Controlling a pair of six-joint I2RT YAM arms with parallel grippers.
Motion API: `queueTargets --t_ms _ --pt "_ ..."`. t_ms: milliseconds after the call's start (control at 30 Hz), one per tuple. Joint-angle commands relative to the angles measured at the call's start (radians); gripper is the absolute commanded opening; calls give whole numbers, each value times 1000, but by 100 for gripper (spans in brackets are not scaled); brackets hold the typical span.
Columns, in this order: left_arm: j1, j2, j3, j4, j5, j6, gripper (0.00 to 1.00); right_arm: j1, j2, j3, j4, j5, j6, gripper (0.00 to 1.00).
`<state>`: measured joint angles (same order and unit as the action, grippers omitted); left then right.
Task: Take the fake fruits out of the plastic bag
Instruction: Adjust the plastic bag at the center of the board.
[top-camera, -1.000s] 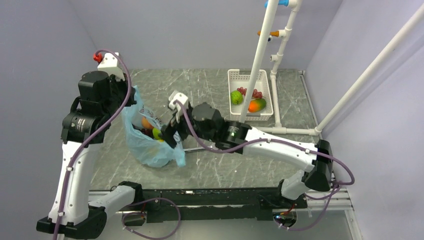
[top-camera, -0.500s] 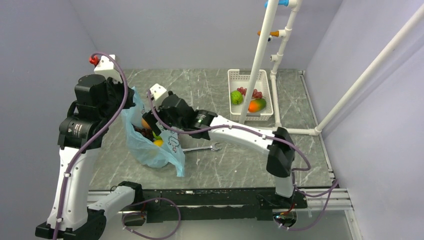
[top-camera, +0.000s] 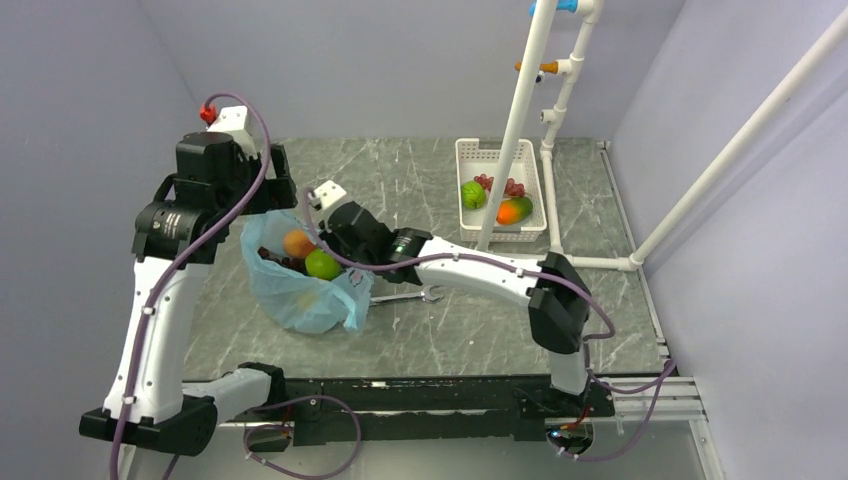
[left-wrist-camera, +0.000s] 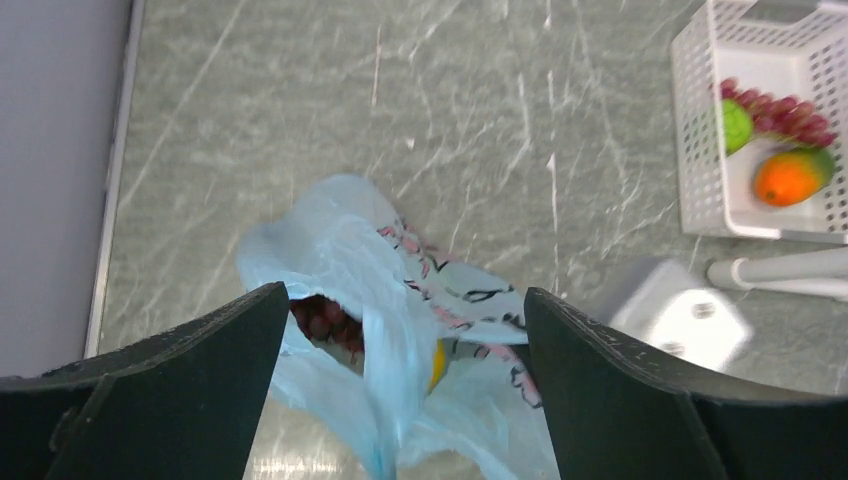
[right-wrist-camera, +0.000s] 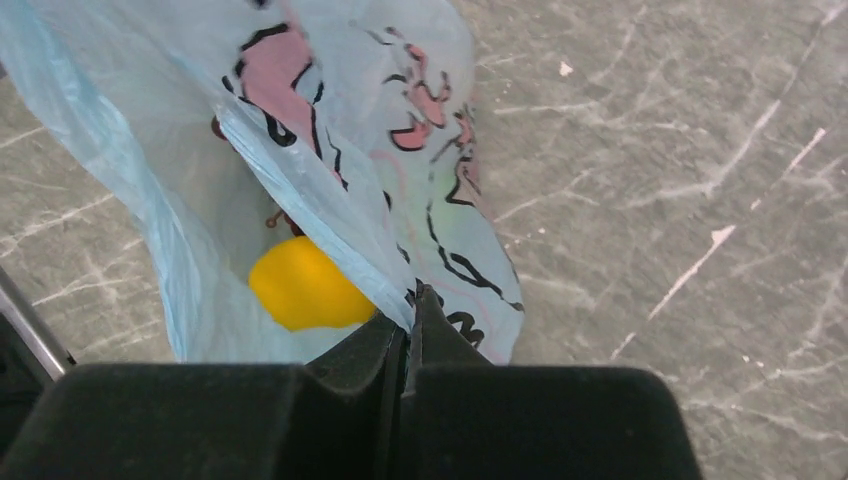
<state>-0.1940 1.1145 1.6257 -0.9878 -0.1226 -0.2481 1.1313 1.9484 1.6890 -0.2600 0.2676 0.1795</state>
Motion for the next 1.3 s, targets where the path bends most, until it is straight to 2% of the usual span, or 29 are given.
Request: queueTargets --t_ms 0,100,200,267,367,433,533,667,733,833,867,933,1033,1100,1200,1267 --pt "3 -21 -21 -96 -32 -55 99 -55 -141 -86 109 -51 61 0" --pt "2 -137 -58 -122 -8 -140 99 -83 -166 -108 126 -93 75 0" --pt "2 -325 -157 -64 55 -197 99 -105 -171 -115 131 -139 82 0" --pt "2 -418 -172 -97 -2 -226 100 -111 -172 -124 140 -144 81 0" --pt "2 -449 -138 -207 -139 -280 99 -124 -170 -129 148 -148 84 0" --pt "3 -461 -127 -253 -177 -335 99 -133 -167 -128 152 -150 90 0" --pt "2 -515 -224 -221 -124 -415 89 -139 -162 -112 150 -162 94 0" --pt "3 -563 -414 -125 51 -437 78 -139 -161 -92 145 -174 85 0" --pt "2 -544 -463 -125 88 -442 81 -139 -165 -89 146 -176 76 0" --pt "2 -514 -498 -132 58 -426 92 -139 -173 -89 146 -186 48 0" --pt "2 -507 -513 -106 44 -393 94 -139 -175 -88 145 -190 35 4" --pt "2 -485 -523 -61 30 -307 98 -145 -164 -65 119 -232 4 19" --pt "2 -357 -457 -73 -57 -214 99 -148 -144 19 7 -310 -47 54" --pt "2 -272 -407 -75 -82 -167 100 -143 -166 33 -42 -314 -45 73" --pt "3 -202 -394 -28 -129 -145 99 -143 -238 14 -77 -318 44 93" --pt "3 -185 -415 25 -163 -126 98 -142 -276 12 -103 -352 105 99"
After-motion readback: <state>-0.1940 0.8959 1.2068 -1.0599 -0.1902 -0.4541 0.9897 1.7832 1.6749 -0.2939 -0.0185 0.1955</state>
